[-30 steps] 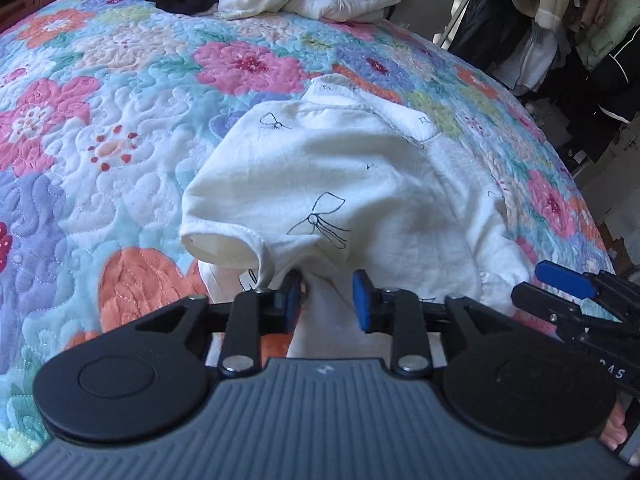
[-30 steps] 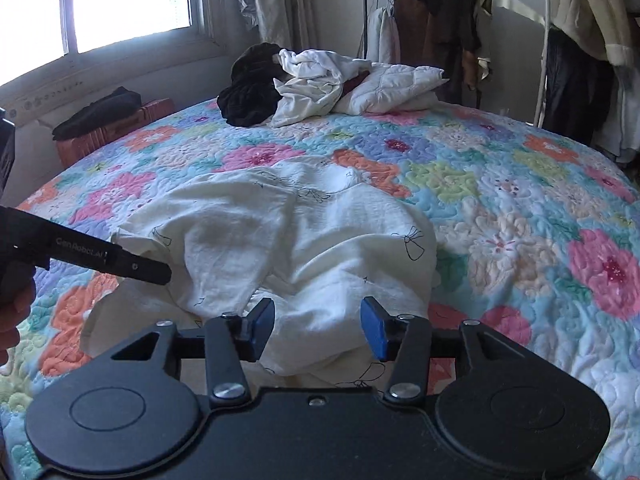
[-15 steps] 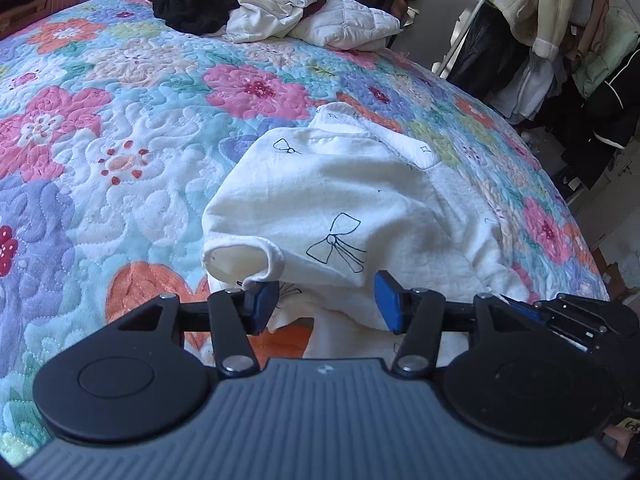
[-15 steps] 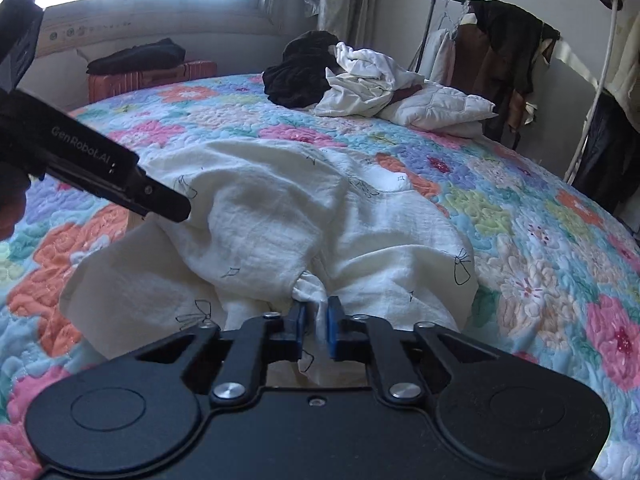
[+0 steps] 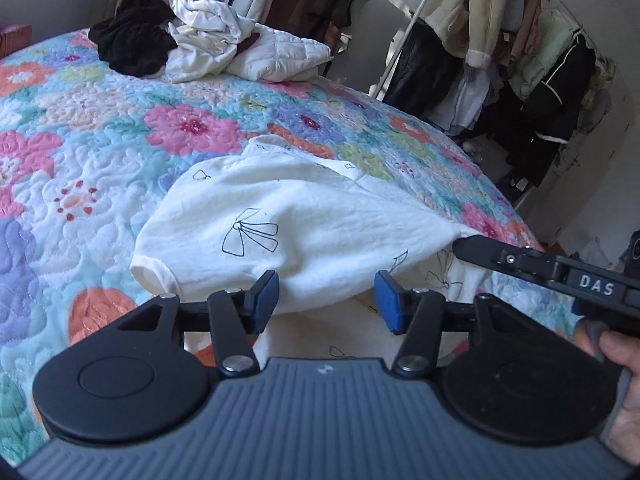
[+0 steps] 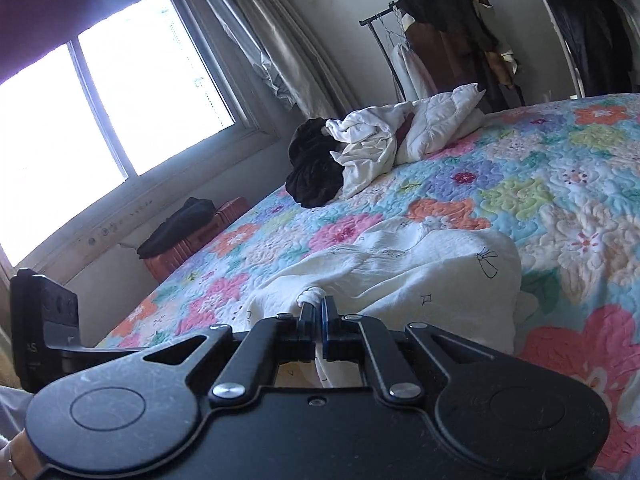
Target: Fold clothes
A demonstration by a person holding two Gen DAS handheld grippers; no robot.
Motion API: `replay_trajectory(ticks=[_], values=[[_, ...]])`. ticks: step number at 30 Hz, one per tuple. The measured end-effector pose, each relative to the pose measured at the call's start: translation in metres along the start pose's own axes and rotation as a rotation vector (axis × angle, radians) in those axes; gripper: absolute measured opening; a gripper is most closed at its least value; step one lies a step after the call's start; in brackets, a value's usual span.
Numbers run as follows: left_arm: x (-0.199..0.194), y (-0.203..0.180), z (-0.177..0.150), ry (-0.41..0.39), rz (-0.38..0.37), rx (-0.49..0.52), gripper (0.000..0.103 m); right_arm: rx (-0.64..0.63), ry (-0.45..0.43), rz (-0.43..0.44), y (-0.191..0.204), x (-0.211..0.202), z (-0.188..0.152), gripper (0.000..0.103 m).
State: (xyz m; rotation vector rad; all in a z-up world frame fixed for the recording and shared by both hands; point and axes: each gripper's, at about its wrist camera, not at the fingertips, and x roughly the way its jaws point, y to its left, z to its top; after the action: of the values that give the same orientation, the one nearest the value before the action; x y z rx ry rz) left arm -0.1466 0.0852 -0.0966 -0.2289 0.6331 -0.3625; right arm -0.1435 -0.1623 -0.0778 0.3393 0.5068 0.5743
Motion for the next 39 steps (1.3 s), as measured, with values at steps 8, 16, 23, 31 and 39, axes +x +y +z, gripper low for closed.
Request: replay_trajectory(ticks=[8,16,23,31,39], values=[[-0.007,-0.038,-0.015,-0.03,0.036,0.239,0.057,0.015,0.031,0.051,0.009,-0.002,0.006,0.004],[-0.003,-0.049,-0.014,-0.013,0.074,0.279,0.003,0.06,0.12,0.263,0.006,-0.003,-0.002,0.005],[-0.016,-0.013,0.014,-0.118,0.119,0.136,0.002,0.085,0.119,0.202,0.001,-0.019,-0.008,0.024],[-0.046,0.046,0.035,-0.21,0.167,-0.101,0.002,-0.099,0.352,-0.078,0.029,0.008,-0.048,0.068],[-0.061,0.073,0.042,-0.282,0.191,-0.165,0.002,-0.045,0.363,-0.24,0.021,0.067,-0.062,0.06]])
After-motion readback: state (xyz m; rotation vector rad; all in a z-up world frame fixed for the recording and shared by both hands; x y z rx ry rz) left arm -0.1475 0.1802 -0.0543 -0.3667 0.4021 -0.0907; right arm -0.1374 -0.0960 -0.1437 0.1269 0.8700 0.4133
